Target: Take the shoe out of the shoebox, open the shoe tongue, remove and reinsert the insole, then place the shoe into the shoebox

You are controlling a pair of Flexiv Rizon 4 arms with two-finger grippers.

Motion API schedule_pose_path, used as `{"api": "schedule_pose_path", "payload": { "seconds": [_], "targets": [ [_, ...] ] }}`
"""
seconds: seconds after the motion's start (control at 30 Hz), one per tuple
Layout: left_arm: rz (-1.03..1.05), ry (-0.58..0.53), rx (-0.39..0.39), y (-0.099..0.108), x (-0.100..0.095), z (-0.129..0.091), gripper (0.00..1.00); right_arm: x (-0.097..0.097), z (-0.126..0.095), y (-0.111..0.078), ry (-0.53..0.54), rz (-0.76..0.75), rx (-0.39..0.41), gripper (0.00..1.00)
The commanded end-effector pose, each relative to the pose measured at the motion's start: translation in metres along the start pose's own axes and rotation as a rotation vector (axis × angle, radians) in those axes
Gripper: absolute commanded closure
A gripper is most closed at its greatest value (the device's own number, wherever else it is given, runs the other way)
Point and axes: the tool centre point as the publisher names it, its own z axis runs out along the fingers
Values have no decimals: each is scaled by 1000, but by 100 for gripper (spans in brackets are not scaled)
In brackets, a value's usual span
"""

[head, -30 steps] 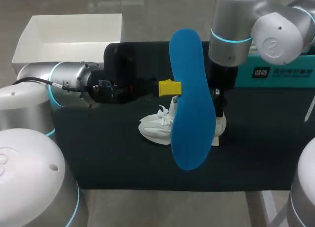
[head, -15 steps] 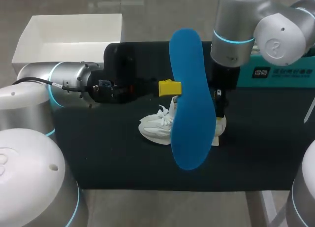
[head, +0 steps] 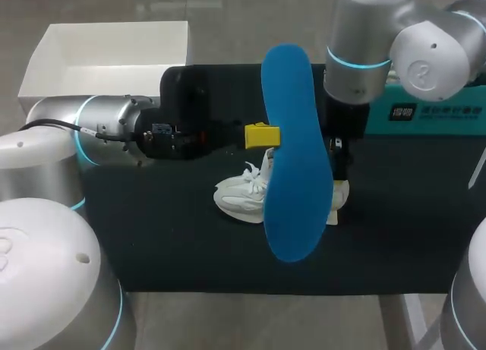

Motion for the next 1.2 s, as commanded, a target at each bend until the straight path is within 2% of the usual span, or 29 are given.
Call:
{"api": "schedule_pose_path", "payload": {
  "seconds": [0.03,0.1,0.23,0.53,0.83,1.07,1.17,1.2],
  "targets": [
    [0,1,1,1,-1,1,100,-13,6,21,0,-10,33,0],
    [0,1,1,1,-1,1,100,-18,9,27,-9,-5,16,0],
    [0,1,1,1,-1,1,100,-27,16,37,-27,-12,29,0],
    [0,1,1,1,-1,1,100,-36,40,57,-45,-47,32,0],
    [0,1,1,1,-1,1,100,-40,71,65,-37,-41,6,0],
    [0,1,1,1,-1,1,100,-45,84,65,-17,-25,-6,2],
    [0,1,1,1,-1,1,100,-43,85,64,-11,-26,-2,32],
    [0,1,1,1,-1,1,100,-43,85,63,-10,-26,-2,55]
  ]
}}
